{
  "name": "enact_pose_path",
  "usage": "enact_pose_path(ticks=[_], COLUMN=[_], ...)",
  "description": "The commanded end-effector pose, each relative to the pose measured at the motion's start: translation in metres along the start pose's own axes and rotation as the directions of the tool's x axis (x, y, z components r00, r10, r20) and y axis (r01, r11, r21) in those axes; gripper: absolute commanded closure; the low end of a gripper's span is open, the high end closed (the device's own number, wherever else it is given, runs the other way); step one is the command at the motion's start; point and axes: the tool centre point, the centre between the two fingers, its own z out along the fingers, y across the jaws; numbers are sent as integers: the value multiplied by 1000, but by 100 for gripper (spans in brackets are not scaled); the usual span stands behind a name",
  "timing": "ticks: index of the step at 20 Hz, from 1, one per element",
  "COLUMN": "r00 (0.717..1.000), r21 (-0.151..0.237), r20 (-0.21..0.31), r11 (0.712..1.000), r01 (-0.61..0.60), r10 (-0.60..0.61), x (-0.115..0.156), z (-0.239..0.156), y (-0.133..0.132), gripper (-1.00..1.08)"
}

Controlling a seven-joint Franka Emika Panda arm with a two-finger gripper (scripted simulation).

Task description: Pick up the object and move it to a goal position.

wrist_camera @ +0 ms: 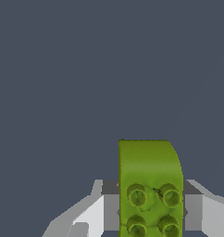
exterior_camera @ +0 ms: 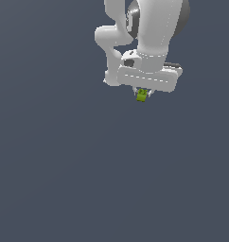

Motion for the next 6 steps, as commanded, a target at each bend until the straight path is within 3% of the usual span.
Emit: enact_pose_path(ticks=[1,6], r00=[1000,1000], r21=[0,0], r20=[1,1], r11=[1000,1000], r01=[0,0], r10=[0,0], x=[-2,-2], z=[-8,-12], y=[-1,-3], gripper=[108,108])
